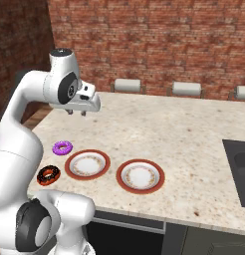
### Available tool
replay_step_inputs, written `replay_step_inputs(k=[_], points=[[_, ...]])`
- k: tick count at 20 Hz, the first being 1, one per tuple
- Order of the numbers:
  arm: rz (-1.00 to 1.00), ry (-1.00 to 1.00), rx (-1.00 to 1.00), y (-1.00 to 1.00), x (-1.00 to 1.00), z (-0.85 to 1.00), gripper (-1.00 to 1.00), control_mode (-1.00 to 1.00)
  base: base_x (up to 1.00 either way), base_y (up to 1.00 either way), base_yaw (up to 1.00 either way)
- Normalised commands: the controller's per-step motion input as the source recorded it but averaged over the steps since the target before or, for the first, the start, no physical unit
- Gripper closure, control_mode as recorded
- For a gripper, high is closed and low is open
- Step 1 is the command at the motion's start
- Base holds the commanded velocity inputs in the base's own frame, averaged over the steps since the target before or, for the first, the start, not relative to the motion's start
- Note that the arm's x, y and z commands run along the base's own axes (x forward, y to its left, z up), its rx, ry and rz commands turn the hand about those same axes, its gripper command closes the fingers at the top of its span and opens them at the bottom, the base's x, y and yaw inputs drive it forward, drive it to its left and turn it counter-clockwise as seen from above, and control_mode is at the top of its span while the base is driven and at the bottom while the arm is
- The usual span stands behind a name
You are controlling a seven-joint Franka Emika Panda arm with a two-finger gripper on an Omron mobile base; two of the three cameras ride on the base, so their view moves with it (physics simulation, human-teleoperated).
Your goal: Place the pastries on the plates.
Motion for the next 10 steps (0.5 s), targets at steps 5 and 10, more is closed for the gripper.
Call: replay_step_inputs(k=[5,10], points=[[0.00,0.00,0.00,0.01,-0.14,-0.14,-1.00,-1.00,0.00,0.00,0.00],[0.00,0.00,0.00,0.06,-0.23,-0.30,-1.00,-1.00,0.00,0.00,0.00]])
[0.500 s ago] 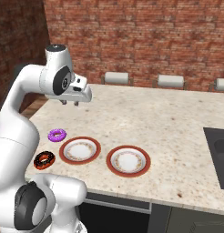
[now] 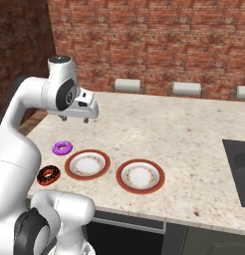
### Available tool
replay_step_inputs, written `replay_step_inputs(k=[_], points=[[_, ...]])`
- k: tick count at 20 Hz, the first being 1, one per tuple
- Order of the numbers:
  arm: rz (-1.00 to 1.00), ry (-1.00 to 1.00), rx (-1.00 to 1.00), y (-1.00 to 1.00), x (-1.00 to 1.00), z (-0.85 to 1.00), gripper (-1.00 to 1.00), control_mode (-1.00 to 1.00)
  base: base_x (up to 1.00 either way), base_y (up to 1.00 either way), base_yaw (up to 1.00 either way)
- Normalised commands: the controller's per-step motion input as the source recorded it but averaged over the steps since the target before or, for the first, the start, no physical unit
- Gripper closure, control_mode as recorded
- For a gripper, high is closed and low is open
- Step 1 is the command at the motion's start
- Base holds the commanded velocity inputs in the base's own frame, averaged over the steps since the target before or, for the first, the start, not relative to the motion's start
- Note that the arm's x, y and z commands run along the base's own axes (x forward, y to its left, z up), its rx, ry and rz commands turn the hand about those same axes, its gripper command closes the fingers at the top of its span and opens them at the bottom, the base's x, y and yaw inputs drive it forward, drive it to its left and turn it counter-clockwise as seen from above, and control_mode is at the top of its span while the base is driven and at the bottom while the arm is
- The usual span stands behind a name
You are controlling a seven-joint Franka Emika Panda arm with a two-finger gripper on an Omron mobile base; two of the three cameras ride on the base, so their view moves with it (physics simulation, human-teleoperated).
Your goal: Place the pastries on the plates.
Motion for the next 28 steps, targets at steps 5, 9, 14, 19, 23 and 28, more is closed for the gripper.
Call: replay_step_inputs(k=[5,9,14,19,23,28], points=[[0.00,0.00,0.00,0.21,-0.11,-0.37,-1.00,-1.00,0.00,0.00,0.00],[0.00,0.00,0.00,0.25,-0.08,-0.32,-1.00,-1.00,0.00,0.00,0.00],[0.00,0.00,0.00,0.42,0.01,-0.24,-1.00,-1.00,0.00,0.00,0.00],[0.00,0.01,0.00,0.54,0.09,-0.23,-1.00,-1.00,0.00,0.00,0.00],[0.00,0.01,0.00,0.50,0.12,-0.28,-1.00,-1.00,0.00,0.00,0.00],[0.00,0.00,0.00,0.47,0.07,-0.38,-1.00,-1.00,0.00,0.00,0.00]])
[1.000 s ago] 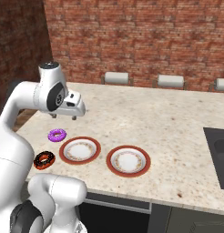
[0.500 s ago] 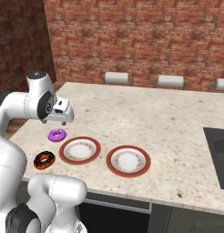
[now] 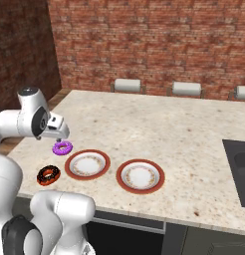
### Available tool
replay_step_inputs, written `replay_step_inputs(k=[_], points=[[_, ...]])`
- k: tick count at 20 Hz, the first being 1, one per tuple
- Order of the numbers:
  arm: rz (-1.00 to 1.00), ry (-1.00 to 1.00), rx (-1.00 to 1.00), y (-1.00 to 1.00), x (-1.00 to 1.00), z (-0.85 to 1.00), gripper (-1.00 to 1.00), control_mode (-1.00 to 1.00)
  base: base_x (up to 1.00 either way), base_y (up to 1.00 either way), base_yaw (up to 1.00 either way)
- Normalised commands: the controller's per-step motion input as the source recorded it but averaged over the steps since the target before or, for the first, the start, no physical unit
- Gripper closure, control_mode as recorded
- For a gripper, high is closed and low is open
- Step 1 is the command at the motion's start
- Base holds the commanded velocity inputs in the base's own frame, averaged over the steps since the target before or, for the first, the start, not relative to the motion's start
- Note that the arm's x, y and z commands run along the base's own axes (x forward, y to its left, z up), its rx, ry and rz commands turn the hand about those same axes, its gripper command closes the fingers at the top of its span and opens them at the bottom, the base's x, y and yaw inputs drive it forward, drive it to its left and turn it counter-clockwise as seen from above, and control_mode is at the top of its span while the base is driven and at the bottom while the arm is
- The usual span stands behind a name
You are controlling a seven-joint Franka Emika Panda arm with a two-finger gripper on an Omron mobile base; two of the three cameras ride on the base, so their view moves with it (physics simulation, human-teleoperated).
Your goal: Place the pastries on the plates.
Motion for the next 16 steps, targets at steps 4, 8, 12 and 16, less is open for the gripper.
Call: replay_step_inputs(k=[4,8,12,16], points=[[0.00,0.00,0.00,0.48,0.12,-0.39,-1.00,-1.00,0.00,0.00,0.00],[0.00,0.00,0.00,0.41,0.21,-0.34,-1.00,-1.00,0.00,0.00,0.00],[0.00,0.01,0.00,0.30,0.29,-0.24,-1.00,-1.00,0.00,0.00,0.00],[0.00,0.01,0.00,0.23,0.33,-0.24,-1.00,-1.00,0.00,0.00,0.00]])
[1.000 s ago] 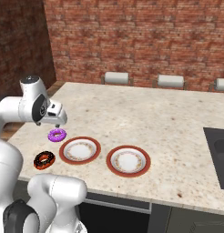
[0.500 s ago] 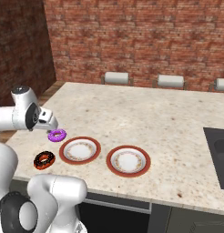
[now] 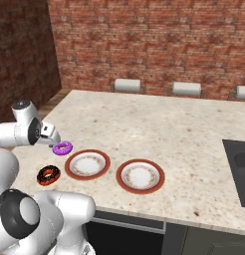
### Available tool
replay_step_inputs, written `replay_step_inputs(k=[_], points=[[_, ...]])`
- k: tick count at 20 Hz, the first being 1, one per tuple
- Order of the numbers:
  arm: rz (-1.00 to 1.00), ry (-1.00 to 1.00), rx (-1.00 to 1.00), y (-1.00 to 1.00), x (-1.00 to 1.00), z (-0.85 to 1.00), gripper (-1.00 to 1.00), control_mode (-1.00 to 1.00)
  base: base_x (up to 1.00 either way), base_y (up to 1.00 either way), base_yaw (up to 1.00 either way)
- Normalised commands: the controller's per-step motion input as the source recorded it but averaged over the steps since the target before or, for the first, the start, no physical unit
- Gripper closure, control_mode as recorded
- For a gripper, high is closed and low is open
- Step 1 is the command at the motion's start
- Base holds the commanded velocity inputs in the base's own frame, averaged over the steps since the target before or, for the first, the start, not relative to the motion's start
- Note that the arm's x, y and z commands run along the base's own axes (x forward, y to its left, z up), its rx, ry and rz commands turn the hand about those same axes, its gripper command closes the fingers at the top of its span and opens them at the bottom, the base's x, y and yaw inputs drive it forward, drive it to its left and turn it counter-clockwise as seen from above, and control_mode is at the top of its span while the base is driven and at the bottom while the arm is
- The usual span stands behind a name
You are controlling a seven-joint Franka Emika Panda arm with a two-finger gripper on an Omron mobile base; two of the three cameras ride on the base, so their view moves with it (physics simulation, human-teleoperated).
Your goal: Place the pastries on the plates.
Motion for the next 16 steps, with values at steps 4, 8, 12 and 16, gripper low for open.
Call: replay_step_inputs(k=[4,8,12,16], points=[[0.00,0.00,0.00,0.13,0.35,-0.26,-1.00,-1.00,0.00,0.00,0.00],[0.00,0.00,0.00,0.06,0.44,-0.20,-1.00,-1.00,0.00,0.00,0.00],[0.00,0.00,0.00,0.10,0.44,-0.23,-1.00,-1.00,0.00,0.00,0.00],[0.00,0.00,0.00,0.17,0.37,-0.22,-1.00,-1.00,0.00,0.00,0.00]])
